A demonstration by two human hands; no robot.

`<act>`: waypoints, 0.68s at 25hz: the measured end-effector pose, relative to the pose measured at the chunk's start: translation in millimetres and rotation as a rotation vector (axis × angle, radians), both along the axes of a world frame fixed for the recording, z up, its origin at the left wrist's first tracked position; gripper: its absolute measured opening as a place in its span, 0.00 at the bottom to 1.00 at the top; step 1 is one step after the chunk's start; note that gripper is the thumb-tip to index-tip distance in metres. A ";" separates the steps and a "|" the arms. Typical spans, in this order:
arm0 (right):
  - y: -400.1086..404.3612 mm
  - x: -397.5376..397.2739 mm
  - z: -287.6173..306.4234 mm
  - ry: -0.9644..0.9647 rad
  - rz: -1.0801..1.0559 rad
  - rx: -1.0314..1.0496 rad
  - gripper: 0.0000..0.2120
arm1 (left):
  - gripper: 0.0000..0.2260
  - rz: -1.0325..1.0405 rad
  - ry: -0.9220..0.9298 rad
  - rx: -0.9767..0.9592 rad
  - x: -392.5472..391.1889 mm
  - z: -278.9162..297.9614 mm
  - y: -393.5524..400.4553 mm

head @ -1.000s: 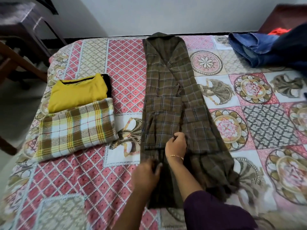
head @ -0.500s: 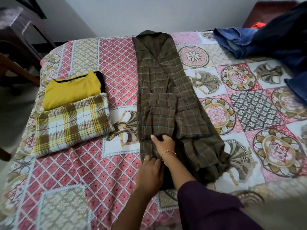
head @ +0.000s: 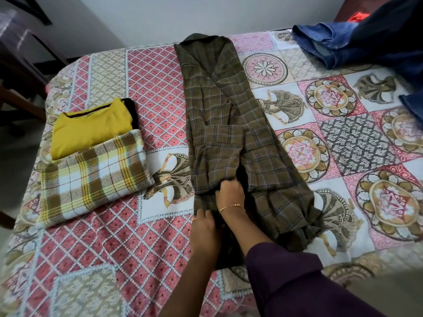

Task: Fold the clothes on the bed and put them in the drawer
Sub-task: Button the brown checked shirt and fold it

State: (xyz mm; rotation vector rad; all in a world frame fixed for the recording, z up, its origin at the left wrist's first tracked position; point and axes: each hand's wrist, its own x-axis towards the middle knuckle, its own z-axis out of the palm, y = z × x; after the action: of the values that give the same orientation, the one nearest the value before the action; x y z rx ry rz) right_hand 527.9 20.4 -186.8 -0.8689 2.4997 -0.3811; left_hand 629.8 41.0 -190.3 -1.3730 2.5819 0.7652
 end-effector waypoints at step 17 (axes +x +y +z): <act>19.2 -17.9 30.3 -0.088 -0.050 -0.047 0.13 | 0.12 -0.183 -0.031 -0.013 -35.1 21.7 18.2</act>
State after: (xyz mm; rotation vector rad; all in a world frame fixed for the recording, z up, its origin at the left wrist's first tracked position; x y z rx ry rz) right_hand 510.1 39.5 -156.5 -0.7914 2.4440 -0.4865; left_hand 594.7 59.1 -168.6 -1.1220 2.6455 0.6942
